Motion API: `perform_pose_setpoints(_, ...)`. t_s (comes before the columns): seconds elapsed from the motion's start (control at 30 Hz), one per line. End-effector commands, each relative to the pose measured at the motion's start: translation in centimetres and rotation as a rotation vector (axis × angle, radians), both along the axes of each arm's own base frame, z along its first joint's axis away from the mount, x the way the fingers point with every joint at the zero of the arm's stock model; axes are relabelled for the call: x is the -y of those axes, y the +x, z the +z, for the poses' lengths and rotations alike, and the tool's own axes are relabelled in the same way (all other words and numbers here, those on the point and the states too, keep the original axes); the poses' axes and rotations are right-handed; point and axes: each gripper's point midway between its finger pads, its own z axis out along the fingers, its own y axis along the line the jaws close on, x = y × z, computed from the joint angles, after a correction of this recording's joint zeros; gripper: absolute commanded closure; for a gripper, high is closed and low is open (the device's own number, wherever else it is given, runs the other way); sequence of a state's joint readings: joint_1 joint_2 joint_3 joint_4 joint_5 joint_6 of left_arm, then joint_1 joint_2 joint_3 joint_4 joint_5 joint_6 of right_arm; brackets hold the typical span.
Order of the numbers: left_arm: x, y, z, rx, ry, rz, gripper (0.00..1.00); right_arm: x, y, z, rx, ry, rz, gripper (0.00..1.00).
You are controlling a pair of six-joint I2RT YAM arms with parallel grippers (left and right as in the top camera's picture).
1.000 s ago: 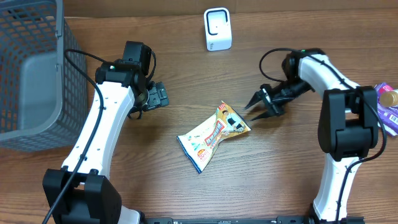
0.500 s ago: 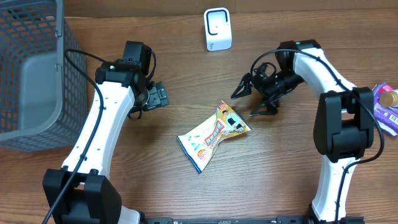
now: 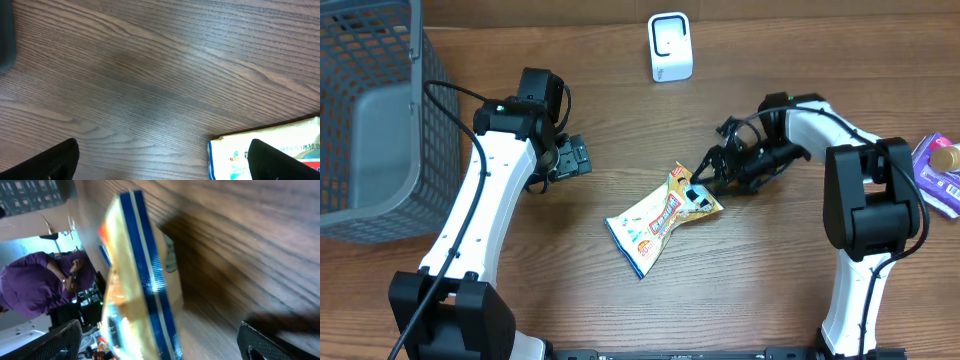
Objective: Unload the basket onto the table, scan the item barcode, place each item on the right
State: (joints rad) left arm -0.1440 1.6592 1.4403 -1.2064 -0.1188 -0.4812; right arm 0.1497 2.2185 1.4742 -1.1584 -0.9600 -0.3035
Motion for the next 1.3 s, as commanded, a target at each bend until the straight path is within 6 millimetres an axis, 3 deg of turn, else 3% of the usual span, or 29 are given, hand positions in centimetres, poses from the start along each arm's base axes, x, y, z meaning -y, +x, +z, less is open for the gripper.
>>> perform_pose_setpoints(0.0, 0.1, -0.2, -0.4, -0.014, -0.009, 0.019, 0.00, -1.8, -1.8, 0.2, 0.021, 0.055, 0.046, 0.11)
perform_pose_setpoints(0.17, 0.1, -0.2, -0.4, -0.014, -0.009, 0.019, 0.00, -3.5, -3.3, -0.8, 0.027, 0.080, 0.085, 0.57)
perform_pose_setpoints(0.27, 0.1, -0.2, -0.4, -0.017, -0.009, 0.019, 0.00, -3.9, -3.2, -0.8, 0.050, 0.084, 0.098, 0.96)
perform_pose_setpoints(0.43, 0.1, -0.4, -0.4, -0.024, -0.006, 0.019, 0.00, -3.3, -2.0, -0.5, 0.098, 0.021, 0.112, 0.96)
perform_pose_setpoints(0.53, 0.0, -0.4, -0.4, -0.024, -0.002, 0.014, 0.00, -1.2, -0.8, 0.4, 0.142, -0.170, 0.138, 0.96)
perform_pose_setpoints(0.6, -0.1, -0.4, -0.4, -0.021, 0.004, 0.013, 0.00, 1.2, 1.1, 2.1, 0.206, -0.376, 0.104, 0.96)
perform_pose_setpoints(0.7, -0.6, -0.2, -0.3, -0.014, 0.033, 0.017, 0.00, 5.2, 5.2, 6.3, 0.350, -0.724, -0.094, 0.96)
perform_pose_setpoints(0.77, -0.8, -0.1, -0.3, -0.007, 0.047, 0.019, 0.00, 8.9, 7.8, 10.7, 0.499, -0.980, -0.282, 0.96)
perform_pose_setpoints(0.87, -0.9, 0.5, -0.2, 0.017, 0.050, 0.021, 0.00, 10.8, 9.9, 16.4, 0.719, -1.163, -0.433, 0.96)
perform_pose_setpoints(0.97, -1.1, 1.2, 0.0, 0.048, 0.066, 0.025, 0.00, 10.0, 9.8, 18.4, 0.832, -1.272, -0.463, 0.96)
perform_pose_setpoints(1.1, -1.2, 1.8, 0.2, 0.073, 0.073, 0.028, 0.00, 7.9, 8.2, 18.8, 0.917, -1.412, -0.469, 0.96)
perform_pose_setpoints(1.17, -1.7, 2.2, 0.3, 0.092, 0.100, 0.034, 0.00, 5.6, 7.4, 18.1, 0.955, -1.411, -0.402, 0.96)
perform_pose_setpoints(1.27, -3.2, 2.5, 0.8, 0.113, 0.184, 0.053, 0.00, 2.3, 5.6, 15.5, 0.964, -1.388, -0.275, 0.96)
